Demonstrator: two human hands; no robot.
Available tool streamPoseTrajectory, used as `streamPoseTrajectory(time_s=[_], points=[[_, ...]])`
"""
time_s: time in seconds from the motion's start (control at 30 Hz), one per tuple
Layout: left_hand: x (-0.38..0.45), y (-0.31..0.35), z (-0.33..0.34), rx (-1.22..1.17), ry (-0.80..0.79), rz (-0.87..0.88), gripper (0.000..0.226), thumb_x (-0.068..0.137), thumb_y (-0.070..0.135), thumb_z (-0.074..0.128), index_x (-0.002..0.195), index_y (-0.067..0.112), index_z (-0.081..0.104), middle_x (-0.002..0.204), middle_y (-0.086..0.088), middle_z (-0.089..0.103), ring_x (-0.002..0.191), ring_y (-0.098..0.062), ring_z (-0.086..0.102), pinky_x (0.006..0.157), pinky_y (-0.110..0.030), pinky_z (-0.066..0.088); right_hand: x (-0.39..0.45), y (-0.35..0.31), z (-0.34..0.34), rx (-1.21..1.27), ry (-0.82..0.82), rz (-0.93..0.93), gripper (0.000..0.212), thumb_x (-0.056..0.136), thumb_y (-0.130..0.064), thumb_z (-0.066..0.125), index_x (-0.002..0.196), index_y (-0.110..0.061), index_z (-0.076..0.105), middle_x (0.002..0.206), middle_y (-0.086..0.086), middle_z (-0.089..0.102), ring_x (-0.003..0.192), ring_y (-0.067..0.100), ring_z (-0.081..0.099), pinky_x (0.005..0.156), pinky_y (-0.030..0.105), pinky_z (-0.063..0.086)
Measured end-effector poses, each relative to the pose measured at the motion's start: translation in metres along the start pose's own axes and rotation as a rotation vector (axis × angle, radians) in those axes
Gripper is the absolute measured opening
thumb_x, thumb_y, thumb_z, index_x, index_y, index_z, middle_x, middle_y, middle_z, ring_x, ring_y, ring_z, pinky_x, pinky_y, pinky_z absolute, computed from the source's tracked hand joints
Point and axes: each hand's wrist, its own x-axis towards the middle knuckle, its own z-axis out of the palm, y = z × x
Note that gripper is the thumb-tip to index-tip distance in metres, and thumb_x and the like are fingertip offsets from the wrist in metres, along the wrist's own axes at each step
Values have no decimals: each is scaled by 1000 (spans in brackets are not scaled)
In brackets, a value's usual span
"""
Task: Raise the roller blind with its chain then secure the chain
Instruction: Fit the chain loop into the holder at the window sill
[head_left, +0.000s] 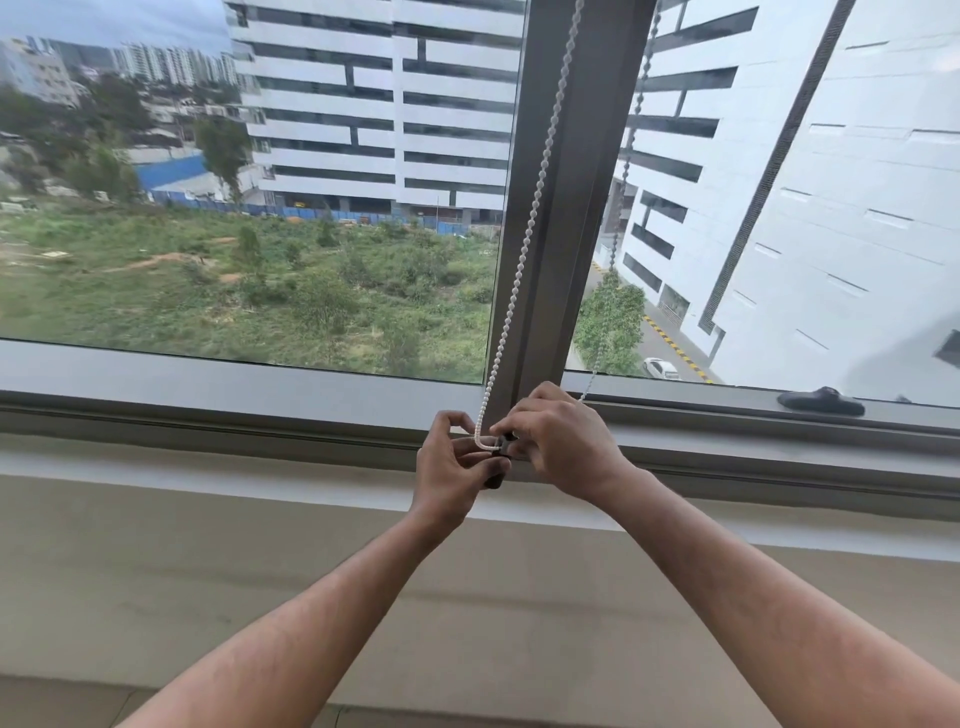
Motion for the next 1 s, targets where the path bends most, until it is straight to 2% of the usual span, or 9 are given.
streamPoseTrajectory(time_s=[0.2, 0.3, 0.43, 0.57, 0.67, 0.77, 0.83, 0.93, 1.0], points=[[4, -11, 0, 57, 14, 5, 57, 70, -12, 85, 96, 19, 45, 81, -13, 80, 70, -25, 78, 63, -43, 64, 5, 10, 3, -20, -90, -38, 26, 92, -26, 71, 117, -21, 75, 106, -5, 76, 111, 22, 51, 86, 39, 53], [7, -15, 1, 62, 26, -1, 57, 69, -11, 86, 97, 16, 44, 84, -18, 79, 74, -30, 77, 70, -49, 64, 7, 15, 7, -27, -96, -54, 26, 93, -25, 70, 117, -19, 74, 107, -4, 76, 112, 23, 50, 91, 38, 50], [11, -18, 2, 35, 24, -27, 57, 70, -9, 86, 101, 16, 45, 90, -23, 76, 75, -31, 76, 74, -50, 63, 4, 14, 18, -27, -29, -70, 23, 93, -19, 68, 115, -17, 74, 108, -4, 75, 111, 25, 52, 95, 34, 48], [12, -23, 5, 73, 37, -34, 55, 73, -5, 85, 101, 27, 51, 93, -19, 73, 79, -33, 75, 76, -58, 63, -9, 9, 40, -86, 119, -35, 22, 87, -14, 72, 109, -17, 75, 110, -4, 73, 108, 27, 55, 92, 41, 53], [12, -27, 7, 119, 48, -31, 53, 73, 1, 85, 97, 36, 54, 90, -9, 72, 81, -30, 76, 75, -56, 64, -20, 4, 60, -77, 324, 58, 18, 83, -12, 75, 100, -16, 75, 116, -2, 68, 111, 29, 56, 91, 41, 54], [12, -31, 10, 150, 47, -32, 51, 70, 8, 85, 100, 37, 55, 93, -8, 70, 84, -31, 75, 77, -56, 63, -29, 0, 76, -4, 495, 109, 17, 83, -5, 75, 96, -15, 73, 114, 1, 64, 111, 30, 55, 96, 34, 50], [11, -34, 12, 171, 48, -32, 49, 70, 10, 86, 101, 34, 56, 95, -8, 67, 83, -32, 72, 76, -56, 63, -34, -2, 83, 119, 566, 198, 19, 82, -4, 77, 96, -14, 70, 110, 0, 60, 105, 23, 55, 93, 27, 48], [9, -38, 15, 188, 49, -30, 44, 76, 8, 85, 104, 27, 57, 95, -8, 64, 83, -26, 68, 73, -51, 64, -39, -9, 91, 419, 580, 435, 29, 83, -12, 80, 98, -22, 59, 103, -5, 55, 81, 8, 61, 75, 18, 51], [10, -41, 17, 213, 52, -15, 40, 80, 2, 80, 102, 26, 57, 94, -8, 66, 82, -22, 69, 68, -40, 64, -39, -12, 96, 581, 509, 561, 33, 84, -21, 82, 105, -26, 57, 101, -2, 62, 80, 11, 67, 74, 25, 57]])
